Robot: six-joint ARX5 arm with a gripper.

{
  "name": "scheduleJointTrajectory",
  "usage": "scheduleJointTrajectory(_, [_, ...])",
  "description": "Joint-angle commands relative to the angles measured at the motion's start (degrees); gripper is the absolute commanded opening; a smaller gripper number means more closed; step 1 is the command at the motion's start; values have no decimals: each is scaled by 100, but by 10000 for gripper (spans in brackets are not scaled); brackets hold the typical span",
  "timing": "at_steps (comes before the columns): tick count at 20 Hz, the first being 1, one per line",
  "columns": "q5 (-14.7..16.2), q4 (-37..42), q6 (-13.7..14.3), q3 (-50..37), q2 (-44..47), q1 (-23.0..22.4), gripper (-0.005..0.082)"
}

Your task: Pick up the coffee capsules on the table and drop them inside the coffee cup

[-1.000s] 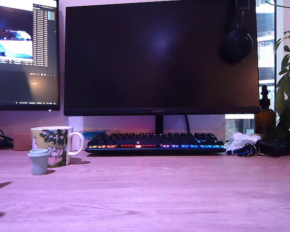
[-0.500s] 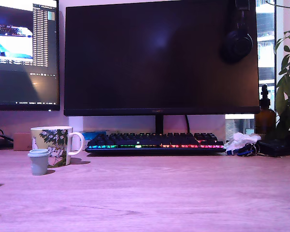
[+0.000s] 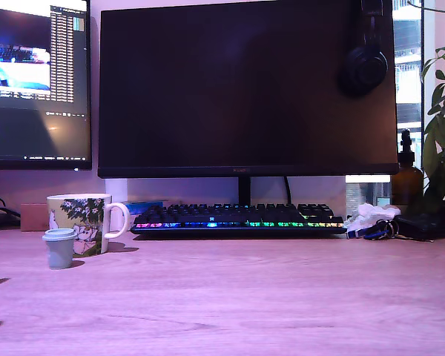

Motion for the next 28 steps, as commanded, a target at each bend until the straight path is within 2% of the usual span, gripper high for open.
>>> scheduleJointTrajectory(1, [-4,195,-13,-251,-15,-44,-19])
scheduleJointTrajectory(6, [133,413,7,-645,-15,-210,-19])
scheduleJointTrajectory(13, [109,310,79,-1147,-17,-468,-19])
scheduleJointTrajectory(17, [81,170,221,-1158,-17,-472,-19])
scheduleJointTrajectory(20, [-22,46,199,-1158,-15,-472,-19])
scheduleJointTrajectory(28, [-15,-297,136,-1158,-11,-474,-19])
